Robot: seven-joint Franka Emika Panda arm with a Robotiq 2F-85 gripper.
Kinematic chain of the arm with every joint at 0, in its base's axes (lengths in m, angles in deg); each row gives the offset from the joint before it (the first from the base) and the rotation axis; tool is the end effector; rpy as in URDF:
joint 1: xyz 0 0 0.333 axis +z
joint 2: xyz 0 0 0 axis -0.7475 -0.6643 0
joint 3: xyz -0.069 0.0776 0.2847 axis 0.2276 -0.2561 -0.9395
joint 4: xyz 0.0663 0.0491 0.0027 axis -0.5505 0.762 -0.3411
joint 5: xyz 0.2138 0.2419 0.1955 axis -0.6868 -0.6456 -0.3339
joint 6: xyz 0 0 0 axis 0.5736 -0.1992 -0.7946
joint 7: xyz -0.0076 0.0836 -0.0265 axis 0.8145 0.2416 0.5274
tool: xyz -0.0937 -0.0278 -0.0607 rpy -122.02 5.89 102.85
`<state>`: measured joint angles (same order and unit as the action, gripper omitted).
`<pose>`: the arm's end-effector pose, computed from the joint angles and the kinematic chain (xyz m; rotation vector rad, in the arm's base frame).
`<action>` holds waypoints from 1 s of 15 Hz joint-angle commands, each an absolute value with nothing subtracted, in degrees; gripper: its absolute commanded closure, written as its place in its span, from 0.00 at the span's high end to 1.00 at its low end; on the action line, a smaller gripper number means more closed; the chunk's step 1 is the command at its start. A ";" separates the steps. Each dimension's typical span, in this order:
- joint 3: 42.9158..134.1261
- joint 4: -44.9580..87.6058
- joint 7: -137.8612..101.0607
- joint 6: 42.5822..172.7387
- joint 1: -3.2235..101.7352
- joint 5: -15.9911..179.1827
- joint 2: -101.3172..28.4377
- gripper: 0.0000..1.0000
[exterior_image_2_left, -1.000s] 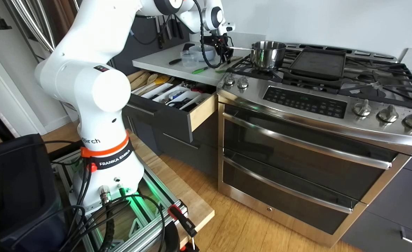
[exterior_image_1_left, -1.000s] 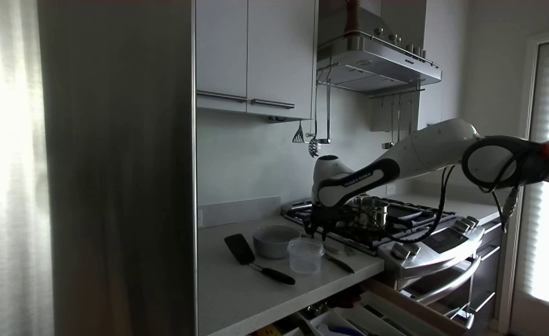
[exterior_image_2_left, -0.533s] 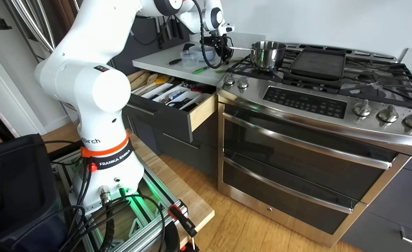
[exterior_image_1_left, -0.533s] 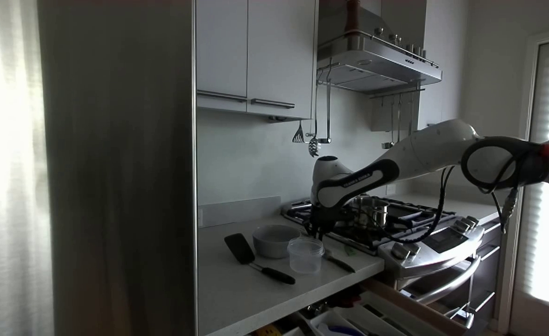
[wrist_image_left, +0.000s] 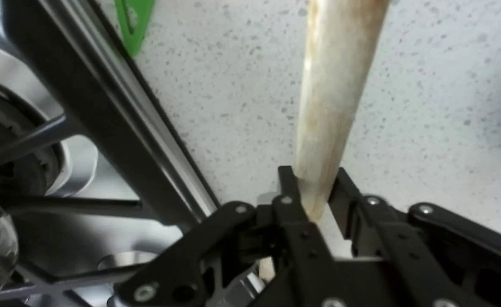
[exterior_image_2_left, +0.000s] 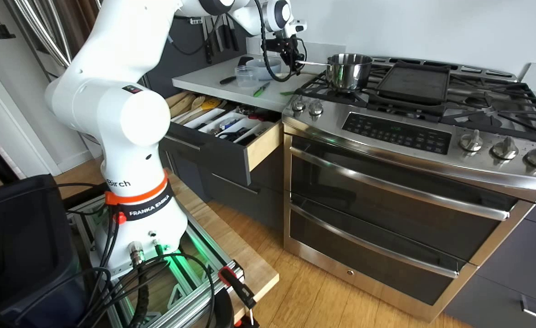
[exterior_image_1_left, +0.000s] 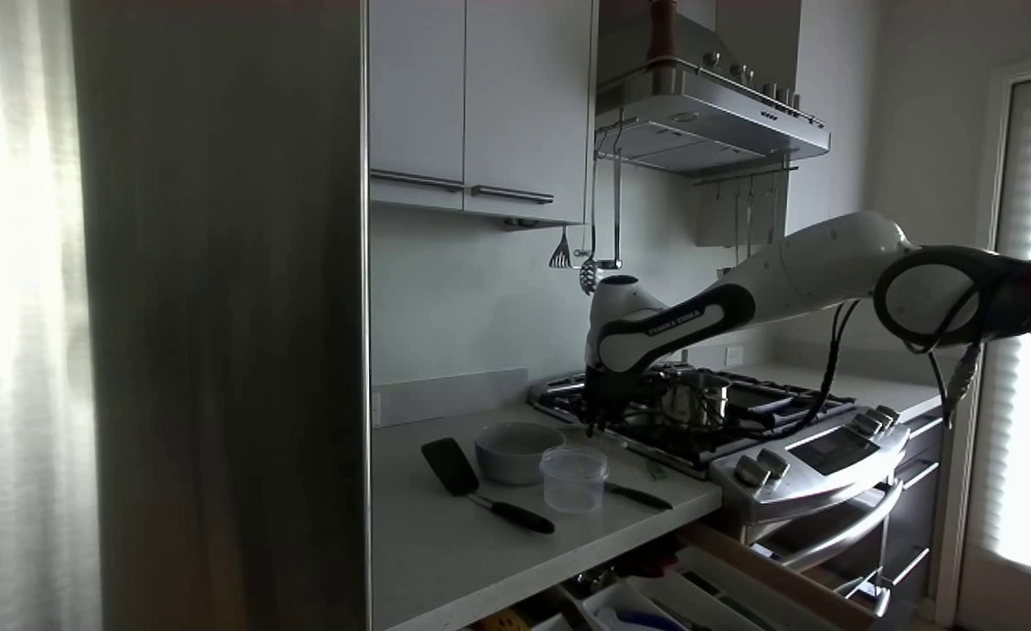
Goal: Place the gray spoon on the left side of the countertop
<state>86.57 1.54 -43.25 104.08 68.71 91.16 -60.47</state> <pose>0.7116 0.2363 0.3598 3.0254 -0.0975 0.5627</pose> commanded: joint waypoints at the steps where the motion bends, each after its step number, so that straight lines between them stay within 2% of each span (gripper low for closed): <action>1: 87.94 2.09 -41.87 100.87 69.24 92.92 -55.95 0.06; 5: 85.92 3.86 -39.68 99.78 69.08 92.89 -50.65 0.06; 9: 82.88 6.17 -35.43 104.00 71.15 93.14 -46.50 0.06; 15: 79.12 3.80 -33.10 103.08 77.15 95.44 -47.02 0.06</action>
<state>80.00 2.98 -33.92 103.18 74.93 93.70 -47.34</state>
